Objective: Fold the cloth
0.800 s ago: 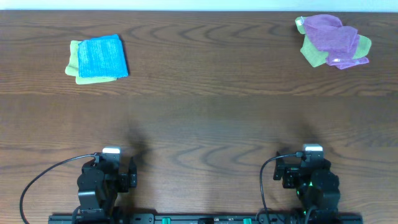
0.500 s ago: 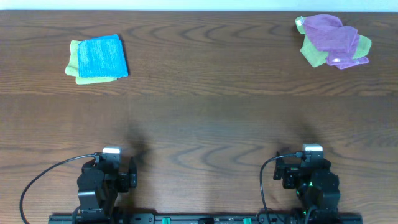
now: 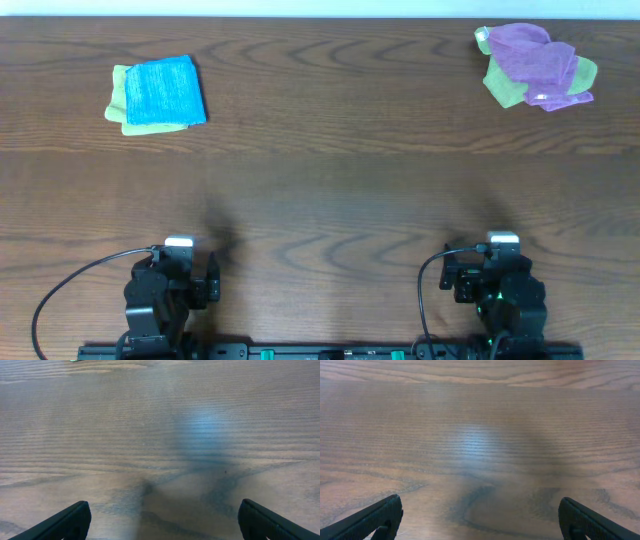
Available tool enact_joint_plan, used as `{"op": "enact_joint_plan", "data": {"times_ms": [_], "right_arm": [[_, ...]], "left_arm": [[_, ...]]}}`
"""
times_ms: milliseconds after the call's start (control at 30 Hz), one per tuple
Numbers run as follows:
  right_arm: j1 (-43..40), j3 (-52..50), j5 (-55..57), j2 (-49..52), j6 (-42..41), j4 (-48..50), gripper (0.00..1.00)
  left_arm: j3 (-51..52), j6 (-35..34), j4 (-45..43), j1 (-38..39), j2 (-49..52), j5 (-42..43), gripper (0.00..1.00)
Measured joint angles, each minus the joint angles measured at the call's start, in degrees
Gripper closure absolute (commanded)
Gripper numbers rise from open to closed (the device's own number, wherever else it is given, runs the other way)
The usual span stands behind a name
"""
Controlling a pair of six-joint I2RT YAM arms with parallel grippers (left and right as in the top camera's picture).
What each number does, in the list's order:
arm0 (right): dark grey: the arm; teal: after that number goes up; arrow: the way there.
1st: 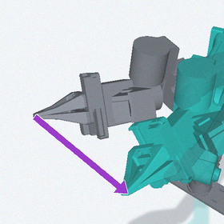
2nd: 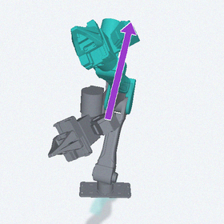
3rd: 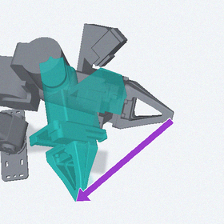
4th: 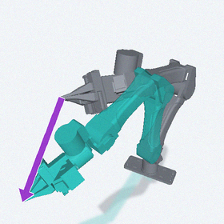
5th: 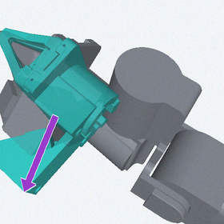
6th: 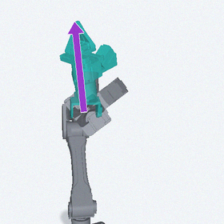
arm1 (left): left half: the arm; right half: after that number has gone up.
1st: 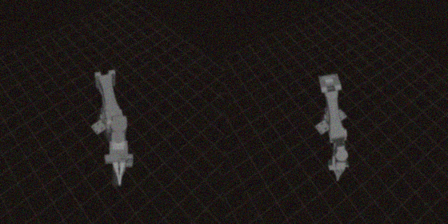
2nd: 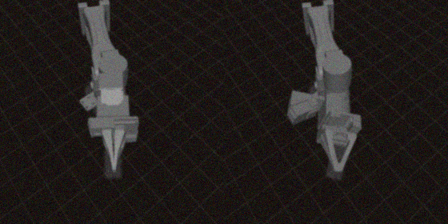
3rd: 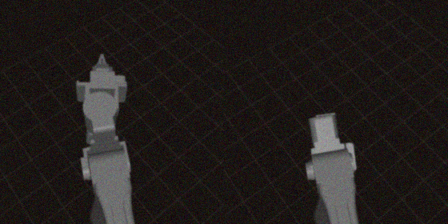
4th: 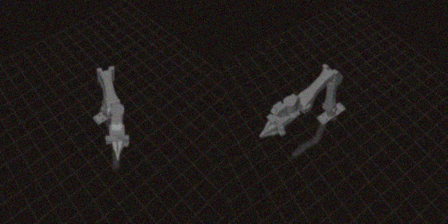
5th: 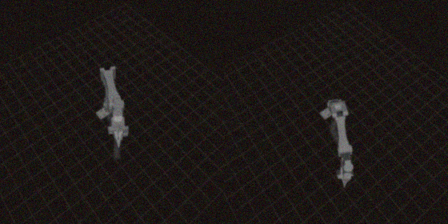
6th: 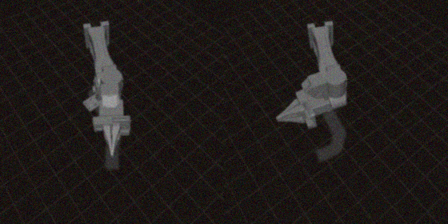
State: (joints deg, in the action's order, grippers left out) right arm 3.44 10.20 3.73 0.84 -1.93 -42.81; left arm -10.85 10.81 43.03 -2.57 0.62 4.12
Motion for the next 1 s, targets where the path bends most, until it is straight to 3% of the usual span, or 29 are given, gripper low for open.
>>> {"op": "enact_joint_plan", "data": {"times_ms": [533, 733, 1000], "right_arm": [[0.00, 0.00, -0.02, 0.00, -0.04, 0.04, 0.01], [-0.02, 0.76, 0.22, 1.99, -3.72, 1.40, 0.01], [-4.00, 24.28, 2.49, 30.82, -9.70, -1.07, 0.01]], "left_arm": [[0.00, 0.00, 0.00, 0.00, 0.00, 0.00, 0.05], [0.00, 0.00, 0.00, 0.00, 0.00, 0.00, 0.05], [0.07, 0.00, -0.09, 0.00, -0.09, 0.02, 0.05]]}}
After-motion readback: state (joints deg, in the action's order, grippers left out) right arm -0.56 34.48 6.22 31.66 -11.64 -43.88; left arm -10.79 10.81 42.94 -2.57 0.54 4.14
